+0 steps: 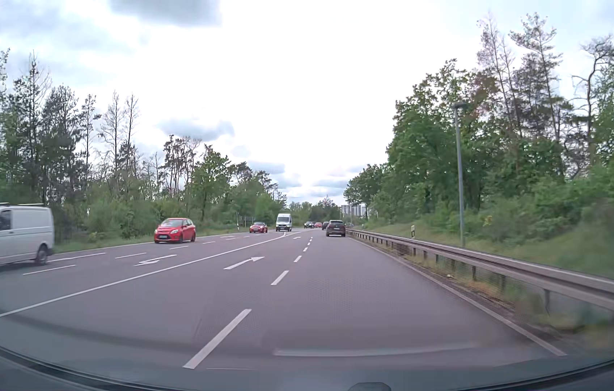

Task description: Follow the waypoints while adhering to traffic rules and regulations

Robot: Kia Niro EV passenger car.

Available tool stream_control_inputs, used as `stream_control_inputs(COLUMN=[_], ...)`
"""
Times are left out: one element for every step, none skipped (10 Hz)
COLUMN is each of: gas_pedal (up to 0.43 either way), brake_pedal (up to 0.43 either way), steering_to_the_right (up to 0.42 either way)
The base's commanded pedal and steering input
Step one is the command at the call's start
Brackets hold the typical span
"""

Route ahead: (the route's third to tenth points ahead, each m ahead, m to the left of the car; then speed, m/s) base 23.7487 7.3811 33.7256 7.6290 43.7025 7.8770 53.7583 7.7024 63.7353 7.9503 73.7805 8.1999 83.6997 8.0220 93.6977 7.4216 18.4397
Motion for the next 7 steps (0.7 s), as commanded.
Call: stream_control_inputs(gas_pedal=[0.087, 0.098, 0.118, 0.118, 0.118, 0.130, 0.130], brake_pedal=[0.000, 0.000, 0.000, 0.000, 0.000, 0.000, 0.000], steering_to_the_right=[-0.012, -0.012, -0.012, -0.011, -0.011, -0.011, -0.011])
